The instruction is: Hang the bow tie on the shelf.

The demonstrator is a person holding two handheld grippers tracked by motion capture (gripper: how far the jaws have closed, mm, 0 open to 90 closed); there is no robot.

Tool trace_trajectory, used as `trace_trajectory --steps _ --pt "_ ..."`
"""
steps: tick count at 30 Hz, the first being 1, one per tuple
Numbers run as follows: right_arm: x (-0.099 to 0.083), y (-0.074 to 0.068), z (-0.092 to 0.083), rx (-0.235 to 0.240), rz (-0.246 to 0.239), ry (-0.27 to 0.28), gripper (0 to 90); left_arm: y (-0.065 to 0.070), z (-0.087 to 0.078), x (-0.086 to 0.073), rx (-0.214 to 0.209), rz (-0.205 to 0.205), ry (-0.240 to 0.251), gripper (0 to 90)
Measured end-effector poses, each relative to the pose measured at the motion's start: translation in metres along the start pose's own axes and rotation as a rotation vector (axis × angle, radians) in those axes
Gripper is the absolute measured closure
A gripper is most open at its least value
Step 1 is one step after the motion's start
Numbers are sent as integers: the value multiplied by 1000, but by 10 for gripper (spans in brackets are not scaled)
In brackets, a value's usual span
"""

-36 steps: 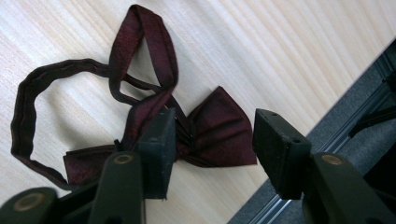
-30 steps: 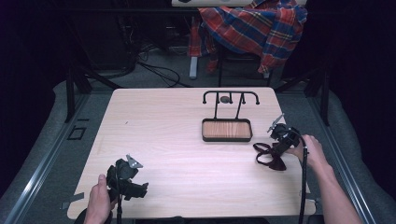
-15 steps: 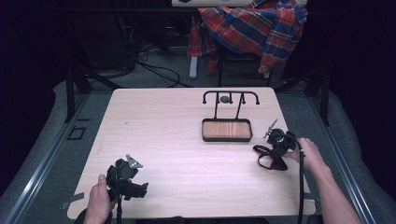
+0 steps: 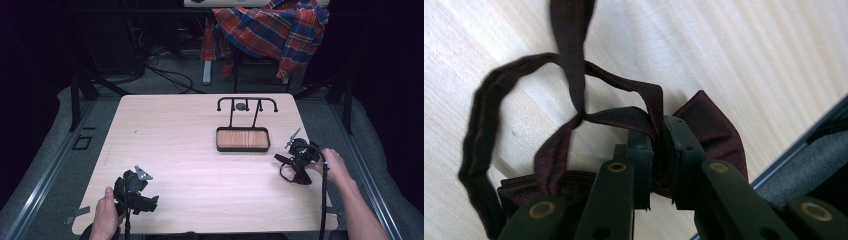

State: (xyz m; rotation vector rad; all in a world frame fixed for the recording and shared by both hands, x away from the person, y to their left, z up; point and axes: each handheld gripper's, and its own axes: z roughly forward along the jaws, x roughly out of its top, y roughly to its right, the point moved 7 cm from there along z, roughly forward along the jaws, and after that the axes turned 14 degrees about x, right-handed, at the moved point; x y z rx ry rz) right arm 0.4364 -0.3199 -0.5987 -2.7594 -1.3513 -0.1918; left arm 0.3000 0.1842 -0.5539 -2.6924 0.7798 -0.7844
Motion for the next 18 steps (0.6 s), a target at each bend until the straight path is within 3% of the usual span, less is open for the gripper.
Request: trace_trajectory --steps 7,8,10,17,18 --pt "4 -2 -20 -43 30 70 831 0 0 0 2 -1 2 162" --pt "7 -4 -18 -45 59 131 832 0 0 0 5 2 2 162" --pt "8 -3 -26 -71 50 109 831 1 0 0 2 2 1 162" --pt "16 -4 -40 -104 101 193 832 1 0 0 2 1 1 163" --pt "16 -3 -45 -110 94 173 832 1 0 0 2 0 1 163"
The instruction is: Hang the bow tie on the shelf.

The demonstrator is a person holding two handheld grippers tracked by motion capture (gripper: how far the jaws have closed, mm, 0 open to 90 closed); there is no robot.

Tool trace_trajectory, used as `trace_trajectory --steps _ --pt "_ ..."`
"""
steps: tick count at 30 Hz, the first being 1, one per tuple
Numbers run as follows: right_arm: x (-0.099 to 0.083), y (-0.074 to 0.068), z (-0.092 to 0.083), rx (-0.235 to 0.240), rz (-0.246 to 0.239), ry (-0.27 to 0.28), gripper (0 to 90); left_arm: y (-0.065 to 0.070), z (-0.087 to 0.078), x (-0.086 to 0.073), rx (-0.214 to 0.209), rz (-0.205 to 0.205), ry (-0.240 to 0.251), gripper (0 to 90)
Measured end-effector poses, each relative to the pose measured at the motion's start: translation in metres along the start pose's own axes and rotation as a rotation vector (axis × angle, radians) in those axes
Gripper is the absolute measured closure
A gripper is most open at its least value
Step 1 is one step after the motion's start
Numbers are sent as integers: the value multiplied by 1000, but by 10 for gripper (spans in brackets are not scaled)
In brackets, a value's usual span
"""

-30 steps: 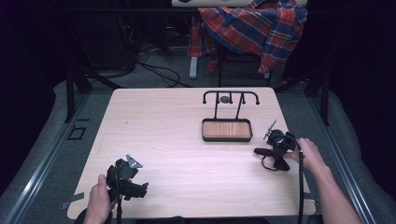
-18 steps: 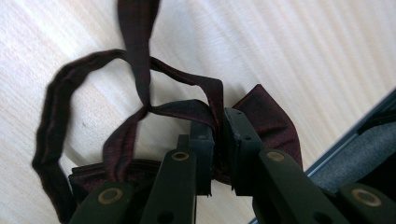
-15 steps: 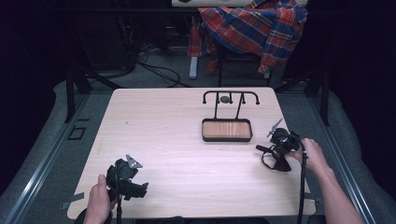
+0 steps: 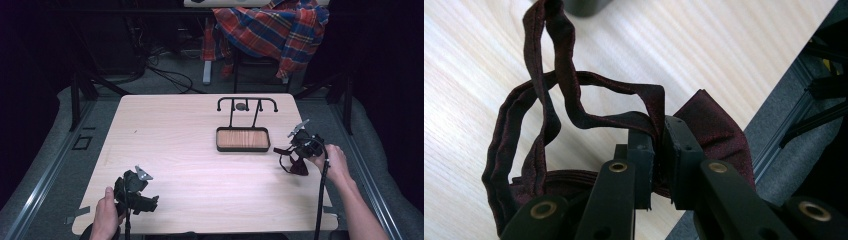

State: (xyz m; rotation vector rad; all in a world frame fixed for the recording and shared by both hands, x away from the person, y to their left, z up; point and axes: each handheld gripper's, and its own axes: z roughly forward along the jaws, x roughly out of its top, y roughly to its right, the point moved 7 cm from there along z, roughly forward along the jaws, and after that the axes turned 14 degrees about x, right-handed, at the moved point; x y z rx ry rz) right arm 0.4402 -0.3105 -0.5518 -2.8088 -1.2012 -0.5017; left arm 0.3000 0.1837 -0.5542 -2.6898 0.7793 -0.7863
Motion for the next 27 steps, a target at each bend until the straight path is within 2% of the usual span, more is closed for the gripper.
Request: trace_trajectory --steps 2,3,6,7,8,9,10,19,27 --pt "3 -1 -3 -8 24 26 833 0 0 0 0 1 0 163" --pt "3 -1 -6 0 10 7 832 0 0 0 1 2 -1 163" --pt "6 -1 -11 -8 10 15 832 0 0 0 2 1 -2 162" --pt "8 0 -13 -15 16 27 833 0 0 0 1 2 -2 162" --pt "12 -2 -13 -8 47 84 833 0 0 0 2 1 -1 162" --pt "12 -2 -13 -8 47 84 833 0 0 0 2 1 -1 163" --pt "12 -1 -16 -14 33 59 833 0 0 0 3 2 -1 163" --pt "23 -3 -21 -28 38 84 832 0 0 0 9 7 -2 162" --pt "33 -7 -29 -17 43 116 833 0 0 0 10 6 -2 163"
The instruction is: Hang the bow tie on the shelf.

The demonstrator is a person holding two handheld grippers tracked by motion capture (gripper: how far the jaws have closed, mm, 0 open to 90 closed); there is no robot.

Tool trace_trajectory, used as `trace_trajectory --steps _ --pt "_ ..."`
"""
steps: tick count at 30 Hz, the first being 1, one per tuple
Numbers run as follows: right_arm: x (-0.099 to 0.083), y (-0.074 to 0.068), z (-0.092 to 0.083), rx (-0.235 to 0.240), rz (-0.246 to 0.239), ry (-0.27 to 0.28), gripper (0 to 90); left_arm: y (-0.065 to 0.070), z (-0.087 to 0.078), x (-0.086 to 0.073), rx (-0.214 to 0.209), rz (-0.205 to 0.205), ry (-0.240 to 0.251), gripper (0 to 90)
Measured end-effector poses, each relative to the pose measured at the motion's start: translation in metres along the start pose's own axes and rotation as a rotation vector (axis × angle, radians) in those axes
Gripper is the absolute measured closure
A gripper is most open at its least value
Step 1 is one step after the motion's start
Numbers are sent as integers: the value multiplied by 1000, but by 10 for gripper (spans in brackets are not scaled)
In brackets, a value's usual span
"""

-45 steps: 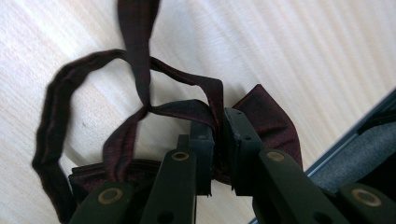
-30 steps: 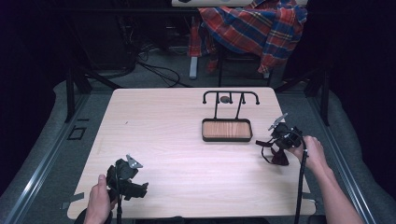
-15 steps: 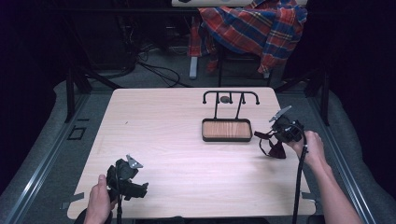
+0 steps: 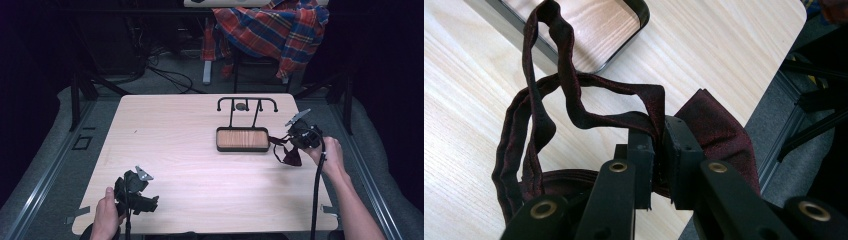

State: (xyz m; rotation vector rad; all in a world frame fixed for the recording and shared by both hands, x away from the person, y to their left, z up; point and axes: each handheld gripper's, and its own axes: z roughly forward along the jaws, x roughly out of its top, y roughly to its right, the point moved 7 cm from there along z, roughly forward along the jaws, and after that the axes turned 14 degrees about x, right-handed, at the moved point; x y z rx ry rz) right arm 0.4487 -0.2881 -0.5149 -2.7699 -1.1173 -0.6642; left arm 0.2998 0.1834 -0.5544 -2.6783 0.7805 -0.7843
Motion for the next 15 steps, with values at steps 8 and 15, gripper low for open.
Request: trace_trajectory --steps 8,15 --pt "5 -2 -5 -7 -6 15 833 0 0 0 5 6 -2 162" --pt "14 -7 -10 -20 -22 15 834 0 0 0 0 -6 -1 162"
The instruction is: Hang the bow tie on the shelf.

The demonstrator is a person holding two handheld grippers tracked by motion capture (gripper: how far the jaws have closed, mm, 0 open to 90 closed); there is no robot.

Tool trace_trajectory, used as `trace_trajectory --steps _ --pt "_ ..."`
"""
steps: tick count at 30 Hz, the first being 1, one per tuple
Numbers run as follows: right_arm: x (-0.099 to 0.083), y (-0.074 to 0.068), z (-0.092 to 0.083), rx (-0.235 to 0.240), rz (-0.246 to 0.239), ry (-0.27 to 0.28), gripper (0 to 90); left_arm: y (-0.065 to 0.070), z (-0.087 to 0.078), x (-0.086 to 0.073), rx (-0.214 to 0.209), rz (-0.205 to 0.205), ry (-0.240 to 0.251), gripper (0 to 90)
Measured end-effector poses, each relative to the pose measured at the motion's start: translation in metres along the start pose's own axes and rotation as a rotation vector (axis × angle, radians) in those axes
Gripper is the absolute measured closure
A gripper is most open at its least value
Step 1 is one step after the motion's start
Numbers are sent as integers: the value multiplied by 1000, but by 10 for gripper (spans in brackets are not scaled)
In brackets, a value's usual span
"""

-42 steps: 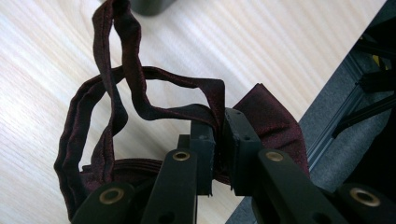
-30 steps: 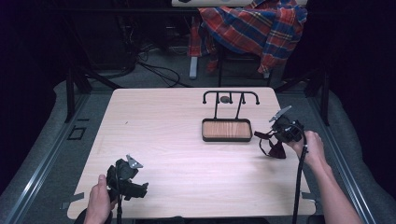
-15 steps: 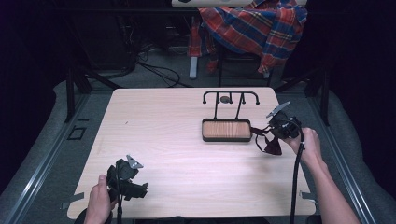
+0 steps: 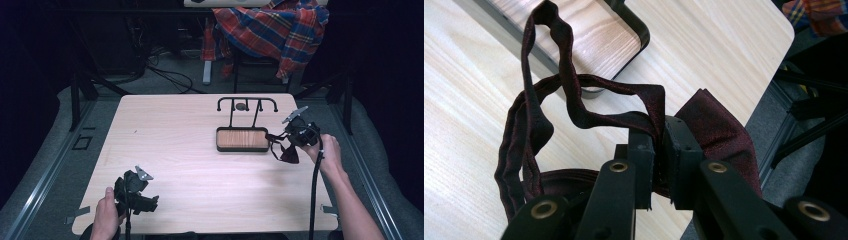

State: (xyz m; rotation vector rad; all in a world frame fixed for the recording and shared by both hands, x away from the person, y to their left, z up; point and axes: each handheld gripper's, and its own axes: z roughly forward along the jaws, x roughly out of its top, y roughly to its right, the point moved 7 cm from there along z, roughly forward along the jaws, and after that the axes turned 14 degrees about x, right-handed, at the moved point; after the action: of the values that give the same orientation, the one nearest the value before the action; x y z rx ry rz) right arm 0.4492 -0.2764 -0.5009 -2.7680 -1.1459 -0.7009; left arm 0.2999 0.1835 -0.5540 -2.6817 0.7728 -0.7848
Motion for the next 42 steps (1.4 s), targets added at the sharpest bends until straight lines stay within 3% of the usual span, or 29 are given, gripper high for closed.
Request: trace_trajectory --steps 7,29,42 --pt "8 2 -5 -3 19 42 835 0 0 0 0 0 0 163" --pt "31 1 -25 -21 28 96 835 0 -1 0 3 1 5 164" --pt "46 12 -38 -54 44 136 835 -1 -1 0 -3 -2 7 163"
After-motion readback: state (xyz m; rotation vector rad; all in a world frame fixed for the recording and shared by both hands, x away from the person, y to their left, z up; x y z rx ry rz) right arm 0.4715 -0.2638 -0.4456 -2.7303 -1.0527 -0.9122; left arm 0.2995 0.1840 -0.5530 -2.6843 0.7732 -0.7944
